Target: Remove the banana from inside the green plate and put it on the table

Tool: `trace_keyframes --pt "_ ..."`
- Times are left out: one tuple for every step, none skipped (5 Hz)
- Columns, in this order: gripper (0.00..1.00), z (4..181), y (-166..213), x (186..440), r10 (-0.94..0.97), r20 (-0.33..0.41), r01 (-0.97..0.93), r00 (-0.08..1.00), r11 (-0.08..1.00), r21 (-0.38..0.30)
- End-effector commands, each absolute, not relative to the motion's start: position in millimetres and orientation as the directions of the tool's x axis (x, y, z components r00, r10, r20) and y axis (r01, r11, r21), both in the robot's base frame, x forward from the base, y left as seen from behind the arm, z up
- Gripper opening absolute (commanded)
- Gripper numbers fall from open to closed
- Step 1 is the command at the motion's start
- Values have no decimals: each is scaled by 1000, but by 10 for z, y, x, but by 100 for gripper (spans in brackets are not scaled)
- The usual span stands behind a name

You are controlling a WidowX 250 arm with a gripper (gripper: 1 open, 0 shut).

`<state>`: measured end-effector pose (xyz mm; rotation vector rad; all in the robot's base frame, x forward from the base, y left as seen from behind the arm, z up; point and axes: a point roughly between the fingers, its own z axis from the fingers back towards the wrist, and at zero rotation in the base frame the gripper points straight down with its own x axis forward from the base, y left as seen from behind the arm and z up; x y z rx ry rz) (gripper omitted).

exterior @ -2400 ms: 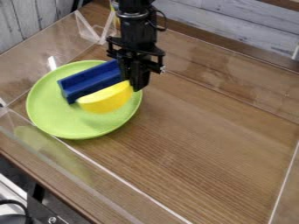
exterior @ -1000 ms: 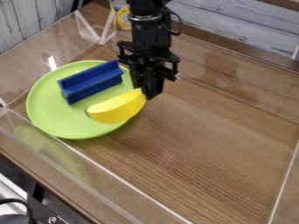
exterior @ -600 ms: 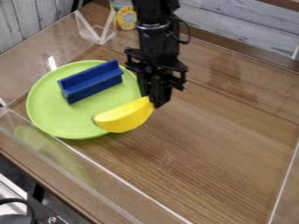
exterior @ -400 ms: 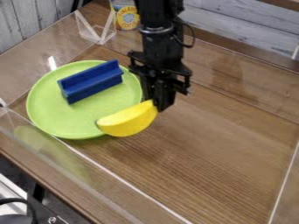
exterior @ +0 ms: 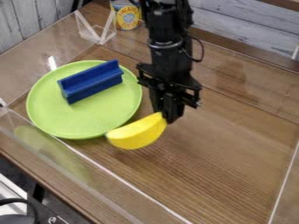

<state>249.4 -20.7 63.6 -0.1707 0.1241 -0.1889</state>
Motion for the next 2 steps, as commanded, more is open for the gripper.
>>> trace_keyframes --pt "0 737 -266 2559 -197 -26 189 980 966 -175" --pt "0 689 -297 2583 -194 -10 189 981 965 -181"
